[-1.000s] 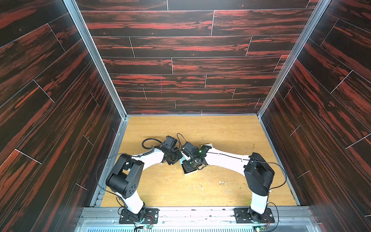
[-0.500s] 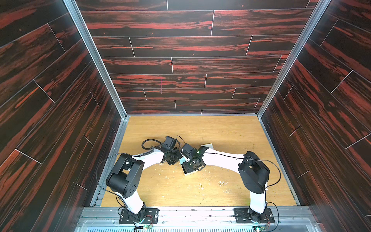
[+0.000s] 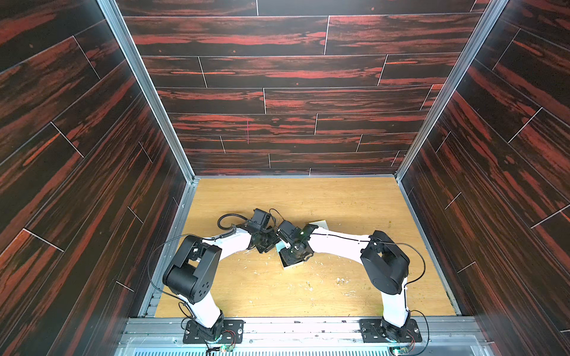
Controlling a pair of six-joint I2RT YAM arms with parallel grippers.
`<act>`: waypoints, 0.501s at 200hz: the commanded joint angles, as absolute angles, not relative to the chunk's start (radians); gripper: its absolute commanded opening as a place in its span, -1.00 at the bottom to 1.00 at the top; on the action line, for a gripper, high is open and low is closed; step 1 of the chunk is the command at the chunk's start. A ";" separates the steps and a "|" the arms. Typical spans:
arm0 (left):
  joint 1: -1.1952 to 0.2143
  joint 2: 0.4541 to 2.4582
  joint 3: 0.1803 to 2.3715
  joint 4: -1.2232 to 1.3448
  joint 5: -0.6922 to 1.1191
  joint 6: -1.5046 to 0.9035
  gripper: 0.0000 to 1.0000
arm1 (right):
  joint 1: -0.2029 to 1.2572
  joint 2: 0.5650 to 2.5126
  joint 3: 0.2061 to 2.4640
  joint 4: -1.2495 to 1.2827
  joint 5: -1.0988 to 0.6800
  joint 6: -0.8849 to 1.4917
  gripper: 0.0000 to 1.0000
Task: Take out the earrings from the drawer-style jewelry box
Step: Pick up the earring from the drawer.
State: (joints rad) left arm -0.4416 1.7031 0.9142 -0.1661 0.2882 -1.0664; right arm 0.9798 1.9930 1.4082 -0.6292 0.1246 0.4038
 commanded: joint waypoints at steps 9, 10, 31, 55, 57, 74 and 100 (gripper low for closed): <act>-0.445 1.747 0.891 -0.222 0.270 -1.068 -0.13 | 0.997 2.035 1.424 -0.653 0.081 0.385 -0.48; -0.444 1.747 0.891 -0.222 0.271 -1.068 -0.13 | 0.997 2.035 1.424 -0.653 0.081 0.385 -0.48; -0.445 1.747 0.891 -0.220 0.272 -1.068 -0.13 | 0.998 2.048 1.436 -0.658 0.079 0.384 -0.50; -0.444 1.747 0.888 -0.219 0.272 -1.069 -0.13 | 1.001 2.053 1.450 -0.663 0.074 0.386 -0.55; -0.445 1.747 0.888 -0.219 0.272 -1.068 -0.13 | 1.001 2.053 1.452 -0.662 0.074 0.385 -0.56; -0.445 1.747 0.883 -0.217 0.272 -1.068 -0.13 | 1.006 2.053 1.458 -0.664 0.074 0.387 -0.63; -0.444 1.747 0.880 -0.216 0.272 -1.067 -0.13 | 1.009 2.054 1.468 -0.667 0.072 0.391 -0.65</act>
State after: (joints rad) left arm -0.4377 1.7058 0.9142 -0.1638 0.2985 -1.0664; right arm 0.9798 2.0117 1.4406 -0.6621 0.1253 0.4110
